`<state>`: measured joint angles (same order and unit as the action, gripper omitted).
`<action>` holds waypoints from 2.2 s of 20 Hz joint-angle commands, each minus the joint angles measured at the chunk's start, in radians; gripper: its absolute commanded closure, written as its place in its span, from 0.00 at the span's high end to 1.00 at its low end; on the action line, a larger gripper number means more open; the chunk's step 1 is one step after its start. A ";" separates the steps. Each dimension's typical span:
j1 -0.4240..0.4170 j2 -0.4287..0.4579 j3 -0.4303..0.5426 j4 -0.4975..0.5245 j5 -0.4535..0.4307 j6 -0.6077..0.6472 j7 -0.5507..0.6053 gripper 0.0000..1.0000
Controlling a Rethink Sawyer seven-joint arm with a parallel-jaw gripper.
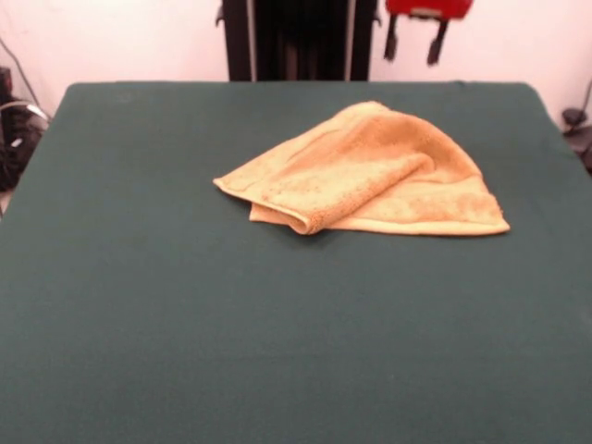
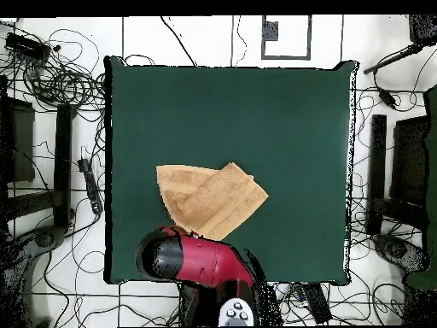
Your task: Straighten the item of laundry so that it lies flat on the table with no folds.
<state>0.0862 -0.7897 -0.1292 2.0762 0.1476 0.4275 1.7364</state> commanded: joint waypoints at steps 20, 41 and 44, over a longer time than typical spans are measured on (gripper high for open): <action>-0.347 0.348 0.275 -0.391 -0.244 -0.045 -0.056 1.00; -0.351 0.443 0.247 -0.490 -0.353 -0.071 0.010 1.00; -0.359 0.438 0.252 -0.491 -0.355 -0.057 0.006 1.00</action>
<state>-0.2794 -0.4355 0.0223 1.6842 -0.1582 0.3878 1.7364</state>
